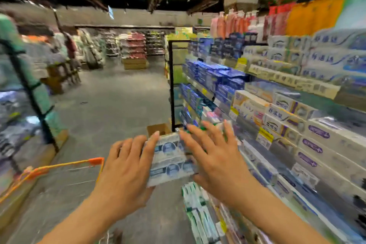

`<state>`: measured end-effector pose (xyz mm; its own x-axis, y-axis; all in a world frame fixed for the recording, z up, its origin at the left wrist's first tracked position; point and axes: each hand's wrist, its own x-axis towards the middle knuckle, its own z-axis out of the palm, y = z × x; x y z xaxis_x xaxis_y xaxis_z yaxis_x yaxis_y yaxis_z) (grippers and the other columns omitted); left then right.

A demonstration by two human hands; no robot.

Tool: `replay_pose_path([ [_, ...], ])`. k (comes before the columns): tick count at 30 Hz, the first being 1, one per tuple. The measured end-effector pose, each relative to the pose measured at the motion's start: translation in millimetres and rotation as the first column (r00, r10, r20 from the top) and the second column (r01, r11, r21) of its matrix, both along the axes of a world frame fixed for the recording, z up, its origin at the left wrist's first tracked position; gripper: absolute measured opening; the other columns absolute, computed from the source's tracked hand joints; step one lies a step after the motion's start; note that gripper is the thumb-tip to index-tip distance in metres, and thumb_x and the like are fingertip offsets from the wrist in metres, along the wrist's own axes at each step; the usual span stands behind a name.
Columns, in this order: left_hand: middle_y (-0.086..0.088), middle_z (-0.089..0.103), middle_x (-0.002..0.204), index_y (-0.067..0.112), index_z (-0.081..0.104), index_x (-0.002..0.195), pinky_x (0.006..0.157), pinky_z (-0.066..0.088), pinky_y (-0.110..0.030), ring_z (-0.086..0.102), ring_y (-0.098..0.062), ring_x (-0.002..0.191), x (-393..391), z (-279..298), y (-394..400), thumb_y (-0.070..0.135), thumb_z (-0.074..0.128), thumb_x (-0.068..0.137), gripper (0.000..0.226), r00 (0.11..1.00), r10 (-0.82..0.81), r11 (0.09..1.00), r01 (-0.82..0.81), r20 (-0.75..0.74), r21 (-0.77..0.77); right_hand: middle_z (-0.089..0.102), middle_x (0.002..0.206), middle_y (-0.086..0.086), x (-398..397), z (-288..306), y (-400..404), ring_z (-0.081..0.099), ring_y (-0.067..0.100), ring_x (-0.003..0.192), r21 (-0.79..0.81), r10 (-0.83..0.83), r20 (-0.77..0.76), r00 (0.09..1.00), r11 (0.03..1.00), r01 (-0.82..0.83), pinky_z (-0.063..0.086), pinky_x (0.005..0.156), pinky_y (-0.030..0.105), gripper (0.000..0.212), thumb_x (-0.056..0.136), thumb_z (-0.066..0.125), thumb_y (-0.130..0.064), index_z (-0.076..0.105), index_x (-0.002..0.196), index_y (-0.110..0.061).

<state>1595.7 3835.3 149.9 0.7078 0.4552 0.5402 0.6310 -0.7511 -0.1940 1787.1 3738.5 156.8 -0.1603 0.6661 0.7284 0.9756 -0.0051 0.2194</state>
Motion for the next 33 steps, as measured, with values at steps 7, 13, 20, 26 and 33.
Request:
replay_pose_path([
  [7, -0.018, 0.053, 0.104, -0.001, 0.041, 0.130, 0.075, 0.028, -0.041, 0.042, -0.031, 0.091, -155, 34, -3, 0.044, 0.074, 0.042, 0.104, 0.895, 0.325, 0.938, -0.346, 0.306, 0.015, 0.024, 0.149, -0.005, -156, 29, 39, 0.020, 0.004, 0.139, 0.184, 0.255, -0.924, 0.285, 0.950, -0.251, 0.026, 0.112, 0.031, 0.110, 0.059, 0.079, -0.047, 0.017, 0.147, -0.024],
  [13, -0.010, 0.043, 0.109, 0.002, 0.036, 0.134, 0.079, 0.038, -0.045, 0.039, -0.029, 0.096, -284, 16, 0, 0.053, 0.062, 0.053, 0.099, 0.750, 0.517, 0.843, -0.529, 0.412, -0.095, 0.074, 0.086, -0.007, -342, 16, 87, 0.070, 0.007, 0.081, 0.342, -0.059, -0.886, -0.460, 0.587, -0.734, 0.055, 0.069, 0.019, 0.060, 0.055, 0.077, -0.007, 0.054, 0.110, -0.015],
  [20, -0.013, 0.053, 0.108, 0.006, 0.033, 0.130, 0.078, 0.048, -0.050, 0.040, -0.027, 0.101, -421, -38, 18, 0.066, 0.055, 0.057, 0.097, 0.658, 0.668, 0.739, -0.533, 0.347, -0.413, 0.072, 0.098, 0.012, -515, -26, 128, 0.071, 0.025, 0.087, 0.335, -0.165, -0.774, -0.612, 0.713, -0.616, 0.059, 0.071, 0.033, 0.031, 0.077, 0.070, 0.003, 0.062, 0.106, -0.004],
  [26, 0.022, 0.041, 0.105, 0.034, 0.030, 0.106, 0.068, 0.042, -0.012, 0.051, 0.003, 0.092, -486, -48, 54, 0.060, 0.069, 0.054, 0.071, 0.676, 0.611, 0.443, 0.140, 0.412, -0.886, 0.071, 0.102, 0.011, -544, -66, 156, 0.071, 0.024, 0.086, 0.158, -0.337, -0.772, -0.539, 0.720, -0.676, 0.058, 0.064, 0.034, 0.037, 0.081, 0.069, -0.002, 0.057, 0.115, -0.006],
  [33, 0.002, 0.064, 0.112, 0.017, 0.044, 0.124, 0.067, 0.053, -0.018, 0.066, 0.004, 0.085, -488, -104, 111, 0.038, 0.087, 0.060, 0.080, 0.595, 0.669, 0.239, 0.396, 0.445, -0.887, 0.065, 0.112, 0.018, -538, -116, 202, 0.067, 0.030, 0.096, -0.049, -0.459, -0.805, -0.376, 0.683, -0.729, 0.056, 0.081, 0.047, 0.070, 0.062, 0.081, -0.022, 0.049, 0.121, -0.002],
])
